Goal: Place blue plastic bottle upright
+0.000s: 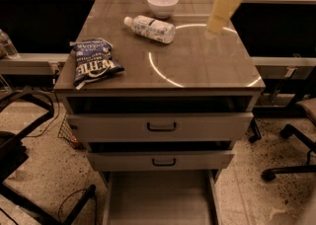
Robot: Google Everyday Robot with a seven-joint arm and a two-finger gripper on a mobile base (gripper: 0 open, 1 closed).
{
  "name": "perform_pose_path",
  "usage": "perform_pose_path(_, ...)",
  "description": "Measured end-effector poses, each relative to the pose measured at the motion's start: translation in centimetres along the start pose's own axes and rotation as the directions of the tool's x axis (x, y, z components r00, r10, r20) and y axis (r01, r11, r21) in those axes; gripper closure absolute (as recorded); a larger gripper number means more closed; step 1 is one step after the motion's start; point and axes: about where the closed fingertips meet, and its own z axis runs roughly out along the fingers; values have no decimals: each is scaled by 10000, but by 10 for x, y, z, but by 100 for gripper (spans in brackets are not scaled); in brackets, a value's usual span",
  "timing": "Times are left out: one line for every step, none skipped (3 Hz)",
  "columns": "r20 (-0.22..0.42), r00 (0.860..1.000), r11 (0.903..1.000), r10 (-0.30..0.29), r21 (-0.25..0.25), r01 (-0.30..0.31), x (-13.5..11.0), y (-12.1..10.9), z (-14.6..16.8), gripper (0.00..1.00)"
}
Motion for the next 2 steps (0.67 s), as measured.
perform_pose_path(-473,9987,9975,175,689,-142,-48,-42,11,0)
perform_pose_path(-467,9967,9890,659,1354,-591,-93,-71,23,0)
